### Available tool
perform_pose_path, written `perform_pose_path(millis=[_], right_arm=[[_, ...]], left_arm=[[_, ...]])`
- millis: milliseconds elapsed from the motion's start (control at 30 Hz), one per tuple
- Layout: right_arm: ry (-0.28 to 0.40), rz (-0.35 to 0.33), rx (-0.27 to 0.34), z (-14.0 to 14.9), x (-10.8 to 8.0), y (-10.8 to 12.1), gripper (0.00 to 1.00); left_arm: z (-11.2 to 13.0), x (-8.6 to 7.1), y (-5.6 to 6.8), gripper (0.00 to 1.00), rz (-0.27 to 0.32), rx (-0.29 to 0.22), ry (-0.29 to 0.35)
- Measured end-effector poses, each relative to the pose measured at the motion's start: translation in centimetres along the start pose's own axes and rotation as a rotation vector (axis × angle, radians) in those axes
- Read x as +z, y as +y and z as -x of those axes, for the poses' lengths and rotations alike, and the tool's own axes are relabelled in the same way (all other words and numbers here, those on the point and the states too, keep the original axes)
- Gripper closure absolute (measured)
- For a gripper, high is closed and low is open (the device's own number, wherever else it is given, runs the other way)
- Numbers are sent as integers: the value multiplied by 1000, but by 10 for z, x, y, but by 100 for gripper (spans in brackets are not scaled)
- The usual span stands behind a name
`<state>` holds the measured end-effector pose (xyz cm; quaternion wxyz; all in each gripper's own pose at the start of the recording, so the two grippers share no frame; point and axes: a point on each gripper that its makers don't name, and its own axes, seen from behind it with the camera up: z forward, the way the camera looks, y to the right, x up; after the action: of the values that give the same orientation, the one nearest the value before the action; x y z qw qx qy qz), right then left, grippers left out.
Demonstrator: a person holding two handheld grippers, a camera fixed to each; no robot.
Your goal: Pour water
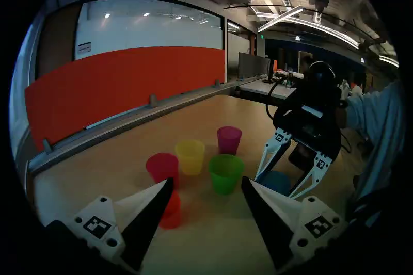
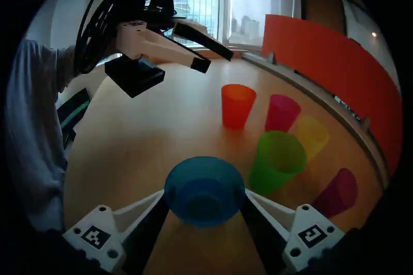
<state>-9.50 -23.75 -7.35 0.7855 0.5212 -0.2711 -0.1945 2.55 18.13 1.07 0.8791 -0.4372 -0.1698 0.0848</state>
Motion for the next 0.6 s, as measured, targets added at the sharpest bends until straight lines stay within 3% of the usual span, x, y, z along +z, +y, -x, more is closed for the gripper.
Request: perform_pose_path(millis=[233, 600], right_arm=[[23, 10, 16, -6, -17, 0, 10], [87, 59, 52, -25, -60, 11, 10]], left_arm=[[1, 0, 1, 3, 1, 0, -2], [2, 2, 6, 3, 1, 1, -7]])
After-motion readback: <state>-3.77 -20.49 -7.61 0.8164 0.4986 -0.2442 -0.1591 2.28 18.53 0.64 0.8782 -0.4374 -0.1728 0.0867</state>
